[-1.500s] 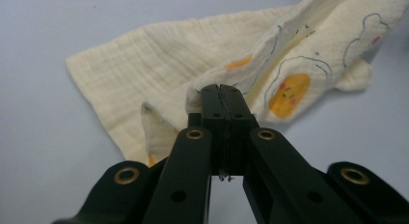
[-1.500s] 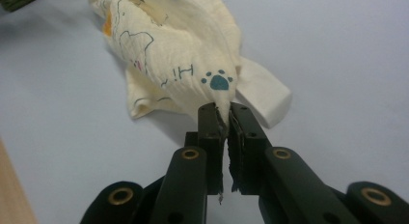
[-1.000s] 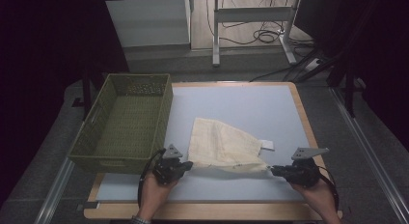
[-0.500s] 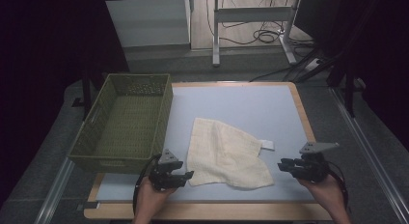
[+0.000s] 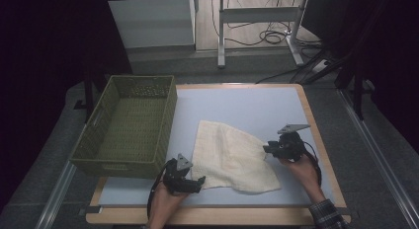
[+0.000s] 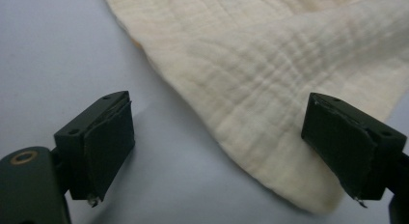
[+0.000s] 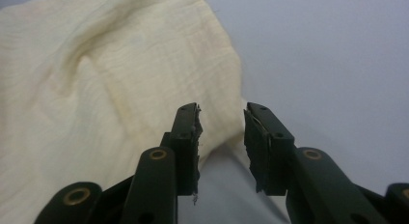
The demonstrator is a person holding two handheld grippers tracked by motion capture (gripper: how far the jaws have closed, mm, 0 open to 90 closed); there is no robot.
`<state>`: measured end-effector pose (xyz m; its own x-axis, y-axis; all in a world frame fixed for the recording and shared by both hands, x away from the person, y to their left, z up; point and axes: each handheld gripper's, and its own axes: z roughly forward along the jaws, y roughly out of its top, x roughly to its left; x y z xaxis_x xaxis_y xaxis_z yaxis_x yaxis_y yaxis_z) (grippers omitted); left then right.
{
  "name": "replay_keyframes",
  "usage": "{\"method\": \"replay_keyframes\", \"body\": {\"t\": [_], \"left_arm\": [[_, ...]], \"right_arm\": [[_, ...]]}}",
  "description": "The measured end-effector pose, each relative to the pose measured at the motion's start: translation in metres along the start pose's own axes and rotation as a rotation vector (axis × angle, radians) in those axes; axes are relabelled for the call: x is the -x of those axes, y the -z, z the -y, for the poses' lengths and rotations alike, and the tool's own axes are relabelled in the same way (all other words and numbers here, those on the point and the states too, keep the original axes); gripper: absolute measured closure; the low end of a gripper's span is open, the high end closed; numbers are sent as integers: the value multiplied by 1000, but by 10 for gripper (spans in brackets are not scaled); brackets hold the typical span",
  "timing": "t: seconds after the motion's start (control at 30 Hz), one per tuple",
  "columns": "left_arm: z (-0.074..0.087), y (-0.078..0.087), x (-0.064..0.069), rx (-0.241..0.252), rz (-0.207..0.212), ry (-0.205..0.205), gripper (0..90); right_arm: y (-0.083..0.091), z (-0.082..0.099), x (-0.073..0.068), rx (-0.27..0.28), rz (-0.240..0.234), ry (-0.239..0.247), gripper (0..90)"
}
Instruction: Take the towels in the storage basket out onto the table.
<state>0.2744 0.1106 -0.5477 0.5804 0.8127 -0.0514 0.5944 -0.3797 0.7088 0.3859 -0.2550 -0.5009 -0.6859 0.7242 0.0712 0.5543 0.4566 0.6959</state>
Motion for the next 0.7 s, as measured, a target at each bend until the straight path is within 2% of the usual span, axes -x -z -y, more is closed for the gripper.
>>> {"method": "replay_keyframes", "body": {"t": [0.03, 0.07, 0.13, 0.17, 0.23, 0.4, 0.43, 0.53, 0.63, 0.67, 0.7], "left_arm": [[0, 0, 0, 0, 0, 0, 86], [0, 0, 0, -2, -1, 0, 84], [0, 0, 0, -2, -2, 2, 81], [0, -1, 0, -1, -3, 2, 81], [0, -1, 0, 0, -5, 4, 75], [1, -1, 0, 1, -4, 4, 73], [1, -1, 0, 3, -5, 6, 73], [1, -1, 0, 2, -5, 5, 73], [1, -1, 0, 2, -5, 4, 73], [1, -1, 0, 4, -4, 5, 73], [1, -1, 0, 4, -4, 5, 73]], "right_arm": [[0, 0, 0, 0, 0, 0, 663], [-9, -2, 1, -18, 8, 0, 732], [-17, -2, 1, -49, 11, 18, 836], [-19, -2, 1, -55, 5, 21, 852], [-18, -5, 2, -55, 10, 29, 861], [-4, -24, 15, -19, 73, 34, 861], [-4, -24, 15, -19, 73, 34, 861], [5, -43, 30, 2, 112, 24, 861], [6, -51, 38, 9, 125, 16, 860], [5, -59, 46, 15, 137, 12, 861], [5, -59, 46, 15, 137, 12, 861]]}}
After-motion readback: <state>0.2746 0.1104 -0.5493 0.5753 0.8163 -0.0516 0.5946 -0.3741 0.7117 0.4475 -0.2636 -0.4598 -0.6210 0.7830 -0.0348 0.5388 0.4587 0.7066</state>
